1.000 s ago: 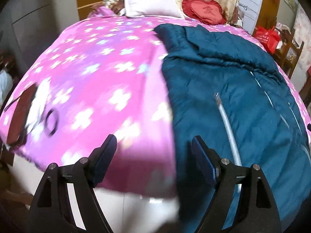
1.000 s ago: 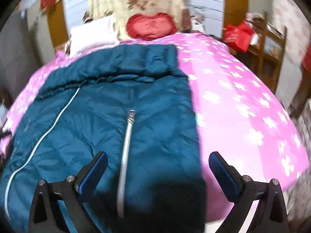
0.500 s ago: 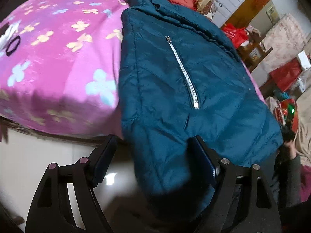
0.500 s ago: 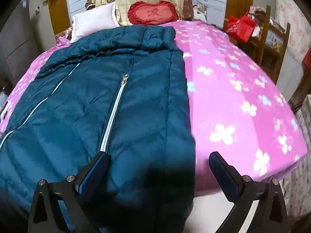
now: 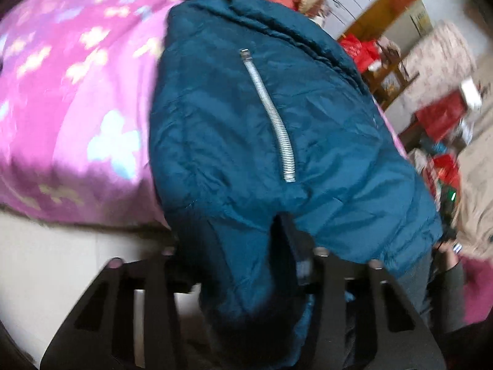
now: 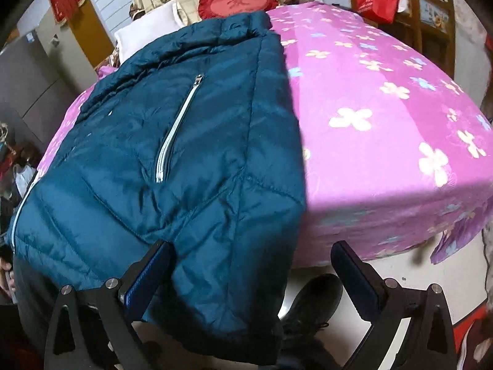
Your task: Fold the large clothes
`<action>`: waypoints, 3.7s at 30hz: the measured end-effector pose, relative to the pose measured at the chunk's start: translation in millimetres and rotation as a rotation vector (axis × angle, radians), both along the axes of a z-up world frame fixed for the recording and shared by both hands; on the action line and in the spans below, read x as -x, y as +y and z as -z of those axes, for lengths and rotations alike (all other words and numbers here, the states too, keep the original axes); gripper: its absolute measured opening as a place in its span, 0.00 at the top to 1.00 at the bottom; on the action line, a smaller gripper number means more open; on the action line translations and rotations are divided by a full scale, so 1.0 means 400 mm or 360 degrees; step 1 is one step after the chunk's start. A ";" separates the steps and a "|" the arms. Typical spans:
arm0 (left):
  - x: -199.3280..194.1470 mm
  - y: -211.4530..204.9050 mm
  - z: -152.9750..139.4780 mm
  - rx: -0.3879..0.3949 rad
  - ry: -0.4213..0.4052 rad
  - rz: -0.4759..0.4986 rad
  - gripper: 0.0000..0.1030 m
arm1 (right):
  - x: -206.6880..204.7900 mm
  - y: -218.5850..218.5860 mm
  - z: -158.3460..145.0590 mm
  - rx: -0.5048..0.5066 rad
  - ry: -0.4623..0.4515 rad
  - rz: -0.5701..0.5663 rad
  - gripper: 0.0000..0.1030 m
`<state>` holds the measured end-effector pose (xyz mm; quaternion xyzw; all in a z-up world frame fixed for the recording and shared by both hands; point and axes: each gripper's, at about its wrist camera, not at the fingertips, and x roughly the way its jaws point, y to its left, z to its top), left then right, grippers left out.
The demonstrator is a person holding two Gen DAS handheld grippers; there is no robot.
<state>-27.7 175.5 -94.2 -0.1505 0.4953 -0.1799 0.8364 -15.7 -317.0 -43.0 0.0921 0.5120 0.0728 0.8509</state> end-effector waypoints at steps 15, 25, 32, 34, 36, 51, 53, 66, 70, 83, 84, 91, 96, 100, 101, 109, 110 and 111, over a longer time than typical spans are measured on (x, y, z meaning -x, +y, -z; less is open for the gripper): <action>-0.017 -0.016 0.016 -0.0019 0.0007 0.0024 0.54 | -0.022 0.000 0.022 -0.0450 0.0070 -0.0071 0.35; -0.007 -0.006 -0.038 -0.0026 -0.0143 -0.0043 0.84 | -0.001 0.013 -0.069 -0.0428 -0.0237 -0.0102 0.65; -0.012 -0.015 -0.021 0.0011 -0.0103 -0.0027 0.75 | -0.015 0.020 -0.049 -0.0442 -0.0211 -0.0092 0.50; -0.013 -0.014 -0.021 0.0039 -0.0105 -0.0025 0.73 | -0.014 0.025 -0.048 -0.0401 -0.0236 -0.0120 0.50; -0.010 -0.009 -0.020 0.0067 -0.0102 -0.0039 0.73 | -0.016 0.024 -0.045 -0.0420 -0.0252 -0.0122 0.50; 0.019 0.013 -0.031 0.0186 -0.0095 -0.0110 0.55 | -0.025 0.042 -0.049 -0.0312 -0.0200 -0.0146 0.58; 0.016 0.010 -0.035 0.0166 -0.0103 -0.0116 0.65 | -0.028 0.043 -0.049 -0.0289 -0.0200 -0.0133 0.60; 0.019 0.010 0.013 0.0174 -0.0004 -0.0120 0.57 | -0.029 0.037 -0.042 -0.0339 -0.0211 -0.0085 0.64; 0.032 0.011 -0.016 0.0144 -0.0054 -0.0141 0.86 | -0.022 0.062 -0.057 -0.0248 -0.0240 -0.0147 0.72; 0.036 0.125 -0.206 0.0218 -0.0389 -0.0354 0.93 | 0.069 0.120 -0.193 0.0050 -0.0643 0.0018 0.83; 0.030 0.132 -0.215 0.0211 -0.0406 -0.0390 0.93 | 0.071 0.129 -0.199 0.0066 -0.0652 0.0030 0.83; 0.003 0.162 -0.239 0.0137 -0.0446 -0.0613 0.93 | 0.077 0.244 -0.223 0.0252 -0.0692 0.0046 0.84; 0.016 0.133 -0.212 0.0077 -0.0414 -0.0658 0.93 | 0.069 0.255 -0.204 0.0300 -0.0695 0.0076 0.84; 0.019 0.136 -0.186 0.0092 -0.0379 -0.0663 0.93 | 0.064 0.247 -0.192 0.0298 -0.0701 0.0103 0.84; 0.020 0.137 -0.183 0.0099 -0.0374 -0.0663 0.93 | 0.063 0.245 -0.190 0.0284 -0.0694 0.0111 0.84; 0.024 0.120 -0.167 0.0083 -0.0368 -0.0616 0.92 | 0.059 0.243 -0.198 0.0252 -0.0665 0.0157 0.84; 0.022 0.121 -0.165 0.0085 -0.0363 -0.0614 0.92 | 0.059 0.245 -0.198 0.0258 -0.0664 0.0155 0.84; 0.021 0.120 -0.163 0.0080 -0.0355 -0.0608 0.91 | 0.058 0.246 -0.198 0.0263 -0.0663 0.0155 0.84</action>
